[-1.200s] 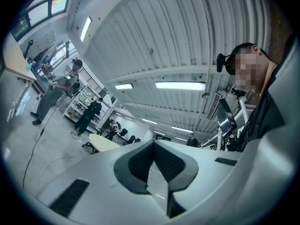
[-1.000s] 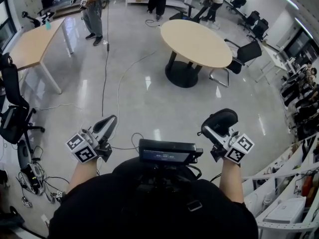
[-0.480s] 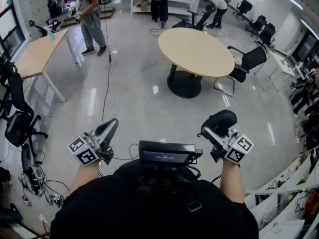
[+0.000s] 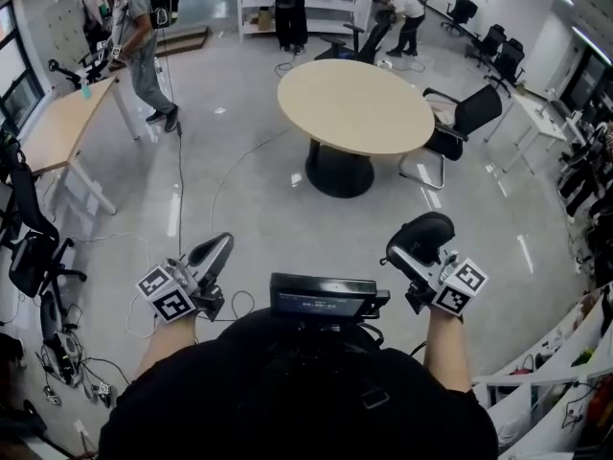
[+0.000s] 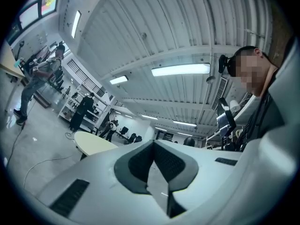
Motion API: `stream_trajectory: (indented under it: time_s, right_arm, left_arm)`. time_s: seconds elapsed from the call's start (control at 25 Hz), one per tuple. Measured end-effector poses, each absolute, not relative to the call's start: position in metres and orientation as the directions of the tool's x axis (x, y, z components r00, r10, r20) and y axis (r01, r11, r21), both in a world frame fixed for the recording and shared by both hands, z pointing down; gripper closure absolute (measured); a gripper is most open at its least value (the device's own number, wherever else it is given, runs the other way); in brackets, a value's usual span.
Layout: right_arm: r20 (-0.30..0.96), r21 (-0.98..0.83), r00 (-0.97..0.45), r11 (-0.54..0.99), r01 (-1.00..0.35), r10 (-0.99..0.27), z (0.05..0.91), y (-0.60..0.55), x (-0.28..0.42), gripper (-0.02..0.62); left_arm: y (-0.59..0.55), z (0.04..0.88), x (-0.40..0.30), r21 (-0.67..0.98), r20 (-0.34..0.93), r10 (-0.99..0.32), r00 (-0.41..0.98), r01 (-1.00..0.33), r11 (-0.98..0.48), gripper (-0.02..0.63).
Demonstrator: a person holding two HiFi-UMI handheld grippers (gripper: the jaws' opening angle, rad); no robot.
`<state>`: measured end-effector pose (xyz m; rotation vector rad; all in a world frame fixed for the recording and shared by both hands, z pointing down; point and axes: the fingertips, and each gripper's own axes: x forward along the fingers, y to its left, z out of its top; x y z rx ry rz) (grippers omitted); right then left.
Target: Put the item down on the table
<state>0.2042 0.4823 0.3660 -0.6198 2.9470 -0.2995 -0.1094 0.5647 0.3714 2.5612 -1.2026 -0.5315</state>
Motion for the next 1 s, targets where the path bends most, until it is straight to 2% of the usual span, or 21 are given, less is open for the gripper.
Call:
stream_trajectory:
  time_s: [0.32,0.56,1.0]
  right_arm:
    - [-0.059,-0.254,-0.878,0.858,-0.446,-0.474,0.381,0.443,0.225,0.327]
    - [-0.037,-0.232,-0.835,0.817,-0.527,-0.549,0.381,0.404,0.205,0.327]
    - [-0.042,-0.184,-0.805,0.796,-0.577,-0.592,0.353,0.310,0.096,0.327]
  left_arm:
    - [0.504,0.379,-0.096,0.405,-0.194,-0.743,0.640,-0.638,-0.655,0.604]
    - [0.438,0.388,-0.117,0.410,-0.226,-0.674,0.703,-0.559,-0.721,0.604]
    - [0.325,0.374,-0.224,0.379,-0.254,-0.612,0.749,-0.505,-0.776,0.604]
